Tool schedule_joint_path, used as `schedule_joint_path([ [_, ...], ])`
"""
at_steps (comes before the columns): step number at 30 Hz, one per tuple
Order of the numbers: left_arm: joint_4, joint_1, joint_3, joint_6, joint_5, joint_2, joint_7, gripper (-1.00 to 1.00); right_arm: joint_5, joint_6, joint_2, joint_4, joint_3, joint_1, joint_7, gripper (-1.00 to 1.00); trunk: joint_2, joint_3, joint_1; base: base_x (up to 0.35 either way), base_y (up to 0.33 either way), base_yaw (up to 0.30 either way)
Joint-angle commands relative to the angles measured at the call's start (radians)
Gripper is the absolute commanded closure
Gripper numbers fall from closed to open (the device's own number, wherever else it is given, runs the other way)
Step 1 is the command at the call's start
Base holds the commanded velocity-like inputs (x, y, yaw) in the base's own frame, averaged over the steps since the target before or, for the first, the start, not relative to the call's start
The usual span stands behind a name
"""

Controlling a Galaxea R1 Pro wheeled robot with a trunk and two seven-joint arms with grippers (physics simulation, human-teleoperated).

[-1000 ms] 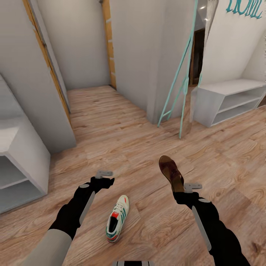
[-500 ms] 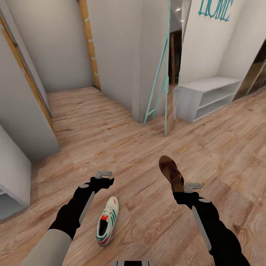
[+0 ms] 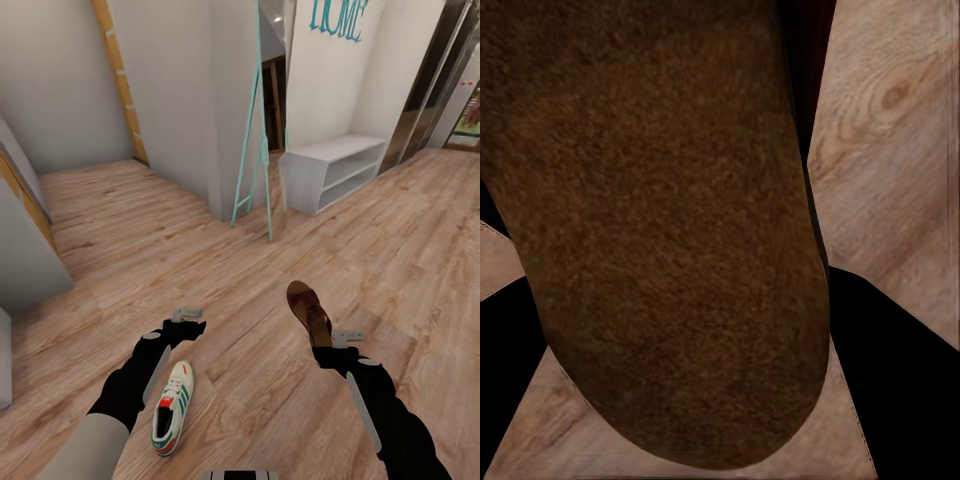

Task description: Pick up the two gym shoes and the two sandals from the corridor floor and place them onto the hallstand (shoe rack) in the corridor, making sure they are on the rack and not on the floor. Arrange them so the two gym shoes are next to each other and the two sandals are next to each other.

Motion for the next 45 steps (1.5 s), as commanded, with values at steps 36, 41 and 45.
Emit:
schedule_joint_path([
  [36,-0.001,0.0,0.001,0.004,0.004,0.0,-0.001,-1.0,-0.001,0.005,0.0,-0.002,0.0,-0.001,0.0,1.0,0.0,-0.001,0.0,-0.104,0.096,-0.281],
  [41,-0.001,0.0,-0.001,0.005,0.004,-0.001,-0.001,-1.0,0.0,0.005,0.0,-0.002,0.001,0.0,0.0,1.0,0.0,-0.001,0.0,-0.013,0.009,-0.045],
  [45,-0.002,0.0,-0.001,0.005,0.004,-0.002,-0.001,-1.0,0.001,0.005,0.0,-0.002,0.002,0.0,0.0,1.0,0.0,-0.002,0.0,-0.001,0.001,0.1],
])
